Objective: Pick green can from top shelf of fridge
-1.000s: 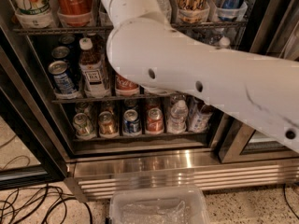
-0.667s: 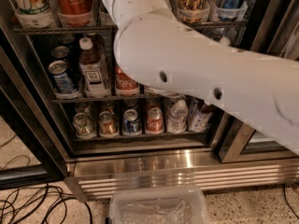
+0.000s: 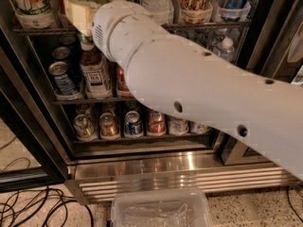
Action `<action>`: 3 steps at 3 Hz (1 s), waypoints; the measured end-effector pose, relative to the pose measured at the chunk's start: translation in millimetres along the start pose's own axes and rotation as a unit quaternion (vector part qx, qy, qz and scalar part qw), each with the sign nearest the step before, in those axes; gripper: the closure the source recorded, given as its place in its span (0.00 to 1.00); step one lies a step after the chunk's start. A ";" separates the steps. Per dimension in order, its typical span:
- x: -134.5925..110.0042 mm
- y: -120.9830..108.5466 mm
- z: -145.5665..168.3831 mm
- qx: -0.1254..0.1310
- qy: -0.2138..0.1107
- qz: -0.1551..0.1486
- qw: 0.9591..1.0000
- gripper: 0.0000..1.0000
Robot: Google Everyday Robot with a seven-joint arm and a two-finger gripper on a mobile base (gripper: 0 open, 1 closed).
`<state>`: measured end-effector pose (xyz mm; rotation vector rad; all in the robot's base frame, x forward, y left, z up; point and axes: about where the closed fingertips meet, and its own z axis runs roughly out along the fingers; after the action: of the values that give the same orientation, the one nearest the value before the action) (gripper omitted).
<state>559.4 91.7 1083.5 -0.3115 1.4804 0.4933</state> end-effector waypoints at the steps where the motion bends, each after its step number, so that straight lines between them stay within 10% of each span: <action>1: -0.3 2.8 3.2 -0.023 -0.001 -0.013 1.000 1.00; 3: 13.5 11.6 -18.4 -0.031 0.027 0.004 0.999 1.00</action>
Offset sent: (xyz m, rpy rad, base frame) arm 0.0019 0.0032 -0.0019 -0.0099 0.0002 0.0364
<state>538.0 94.3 1069.8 -0.3694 1.5211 0.5417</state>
